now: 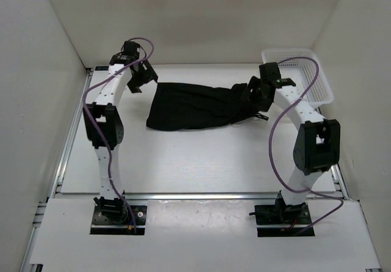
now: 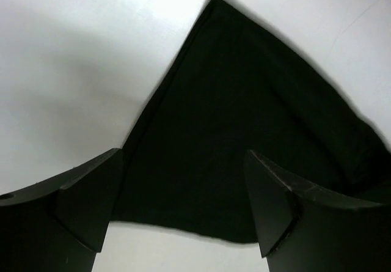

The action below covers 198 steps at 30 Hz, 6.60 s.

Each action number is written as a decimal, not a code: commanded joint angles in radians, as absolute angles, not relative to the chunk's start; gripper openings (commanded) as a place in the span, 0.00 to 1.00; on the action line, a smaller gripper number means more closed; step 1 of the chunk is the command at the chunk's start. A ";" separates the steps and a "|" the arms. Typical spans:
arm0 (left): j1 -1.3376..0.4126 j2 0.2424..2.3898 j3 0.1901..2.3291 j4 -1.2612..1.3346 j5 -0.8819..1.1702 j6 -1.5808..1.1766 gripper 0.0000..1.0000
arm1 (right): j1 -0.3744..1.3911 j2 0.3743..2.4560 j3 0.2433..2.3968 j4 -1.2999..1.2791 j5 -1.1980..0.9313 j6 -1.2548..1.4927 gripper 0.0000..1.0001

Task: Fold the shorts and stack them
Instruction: Fold the shorts

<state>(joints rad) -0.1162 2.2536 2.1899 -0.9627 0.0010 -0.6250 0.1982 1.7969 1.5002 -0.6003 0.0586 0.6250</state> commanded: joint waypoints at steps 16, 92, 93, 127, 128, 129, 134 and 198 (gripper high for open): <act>-0.114 2.141 1.681 -0.884 0.090 -0.612 0.92 | 0.172 1.854 1.365 -0.486 -0.077 0.735 0.80; -0.077 1.417 1.186 -1.020 -0.054 -0.686 0.85 | 0.322 1.494 1.172 -0.675 0.296 0.537 0.00; -0.086 1.427 1.186 -1.011 -0.054 -0.686 0.85 | 0.322 1.494 1.161 -0.675 0.311 0.552 0.00; -0.135 1.476 1.155 -0.983 -0.063 -0.667 0.85 | 0.040 1.407 0.721 -0.381 -0.336 0.555 0.94; -0.135 1.476 1.155 -0.983 -0.063 -0.667 0.85 | 0.040 1.407 0.701 -0.380 -0.322 0.555 0.94; -0.135 1.476 1.155 -0.983 -0.063 -0.667 0.85 | 0.029 1.419 0.690 -0.368 -0.301 0.567 0.94; -0.135 1.476 1.146 -0.983 -0.063 -0.667 0.85 | 0.018 1.405 0.675 -0.347 -0.290 0.578 0.75; -0.273 1.845 1.190 -0.795 0.124 -0.758 0.10 | 0.440 1.406 1.352 -0.817 0.279 0.468 0.00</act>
